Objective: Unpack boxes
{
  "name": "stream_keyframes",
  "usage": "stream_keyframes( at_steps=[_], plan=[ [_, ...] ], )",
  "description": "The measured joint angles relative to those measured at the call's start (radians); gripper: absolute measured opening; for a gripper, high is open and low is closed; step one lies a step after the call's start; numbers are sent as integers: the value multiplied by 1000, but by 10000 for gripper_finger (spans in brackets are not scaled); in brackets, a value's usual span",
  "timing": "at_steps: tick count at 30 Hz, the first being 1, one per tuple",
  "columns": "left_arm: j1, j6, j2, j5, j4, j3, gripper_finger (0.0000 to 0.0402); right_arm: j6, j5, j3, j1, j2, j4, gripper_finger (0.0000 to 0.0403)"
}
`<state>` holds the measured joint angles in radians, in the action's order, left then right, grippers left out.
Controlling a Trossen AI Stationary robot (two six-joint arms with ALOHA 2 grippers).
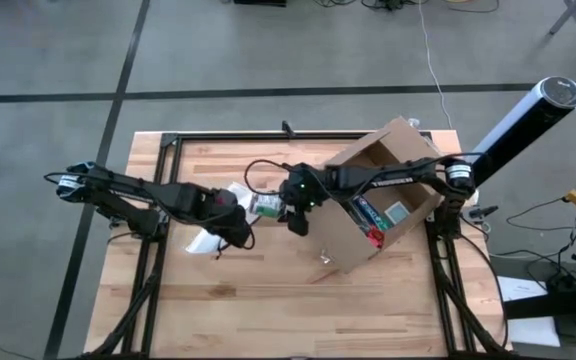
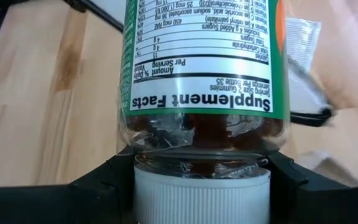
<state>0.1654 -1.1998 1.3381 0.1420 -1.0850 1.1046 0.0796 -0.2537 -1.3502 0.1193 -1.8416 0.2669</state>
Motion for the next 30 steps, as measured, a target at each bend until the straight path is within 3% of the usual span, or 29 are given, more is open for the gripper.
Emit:
stream_keyframes(
  at_steps=[20, 30],
  plan=[
    [-2, 26, 1, 168, 18, 153, 0, 12, -16, 0, -10, -26, 14, 199],
    [-2, 129, 2, 160, 168, 162, 0, 93, -18, -11, -7, -26, 15, 199]
  ],
)
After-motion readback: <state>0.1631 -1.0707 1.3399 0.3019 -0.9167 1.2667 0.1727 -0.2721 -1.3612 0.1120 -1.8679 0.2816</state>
